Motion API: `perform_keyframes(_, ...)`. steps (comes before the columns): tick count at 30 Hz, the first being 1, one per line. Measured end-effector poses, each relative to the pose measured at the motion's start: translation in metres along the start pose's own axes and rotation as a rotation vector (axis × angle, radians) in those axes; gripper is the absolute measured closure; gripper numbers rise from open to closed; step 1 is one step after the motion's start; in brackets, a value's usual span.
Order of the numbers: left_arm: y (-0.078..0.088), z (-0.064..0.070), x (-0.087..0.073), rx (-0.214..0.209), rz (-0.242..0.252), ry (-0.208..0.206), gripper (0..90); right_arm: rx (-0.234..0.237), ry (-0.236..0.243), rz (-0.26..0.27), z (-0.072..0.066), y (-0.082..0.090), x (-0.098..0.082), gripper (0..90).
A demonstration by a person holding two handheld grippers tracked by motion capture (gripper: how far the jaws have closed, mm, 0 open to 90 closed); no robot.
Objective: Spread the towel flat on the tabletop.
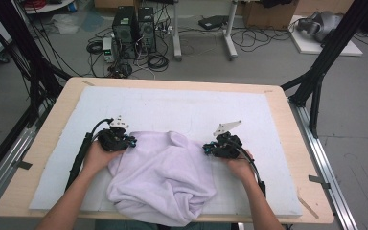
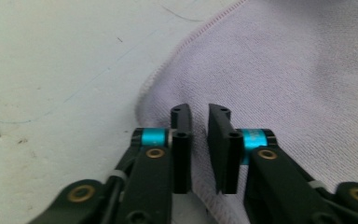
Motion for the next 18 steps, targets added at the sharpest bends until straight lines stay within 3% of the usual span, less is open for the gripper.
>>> perform_keyframes(5,0.002,0.004,0.002,0.013,-0.007,-0.018,87.1,0.022,-0.003,-0.001,0.001,0.001,0.000,87.5)
perform_keyframes(8,0.007,0.003,0.007,0.011,0.024,-0.003,87.6,0.042,0.001,-0.015,0.002,0.005,0.001,87.9)
perform_keyframes(9,0.010,-0.005,0.019,0.027,0.062,0.034,87.8,0.020,0.018,-0.054,0.009,0.011,0.009,88.0)
perform_keyframes(10,0.010,-0.005,0.019,0.027,0.062,0.034,88.0,-0.011,0.029,-0.056,0.014,0.016,0.016,88.0)
perform_keyframes(11,0.012,-0.012,0.027,0.030,0.079,0.054,88.0,-0.030,0.019,-0.048,0.021,0.024,0.025,88.0)
perform_keyframes(12,0.016,-0.024,0.048,0.063,0.112,0.068,88.1,-0.058,0.022,-0.036,0.029,0.033,0.036,88.0)
perform_keyframes(13,0.016,-0.024,0.048,0.063,0.112,0.068,88.1,-0.058,0.022,-0.036,0.029,0.033,0.036,88.0)
perform_keyframes(14,0.019,-0.030,0.060,0.088,0.135,0.071,88.1,-0.095,0.035,-0.017,0.038,0.042,0.048,88.0)
perform_keyframes(15,0.022,-0.037,0.073,0.114,0.166,0.085,87.8,-0.198,0.014,-0.001,0.061,0.059,0.074,87.9)
perform_keyframes(16,0.026,-0.044,0.085,0.148,0.199,0.095,87.8,-0.198,0.014,-0.001,0.061,0.059,0.074,87.9)
perform_keyframes(17,0.028,-0.050,0.094,0.194,0.225,0.093,79.2,-0.300,-0.024,0.009,0.078,0.070,0.093,83.1)
perform_keyframes(18,0.027,-0.056,0.101,0.246,0.232,0.101,63.7,-0.331,-0.036,0.025,0.084,0.072,0.097,75.3)
Point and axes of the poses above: each handheld gripper's, and its own axes: y roughly backward along the jaws, x roughly out of its top, z roughly to its right, the point moved 1 cm from there along -y, roughly forward along the jaws, and after that the axes turned 4 degrees about x, right-handed, at the moved point
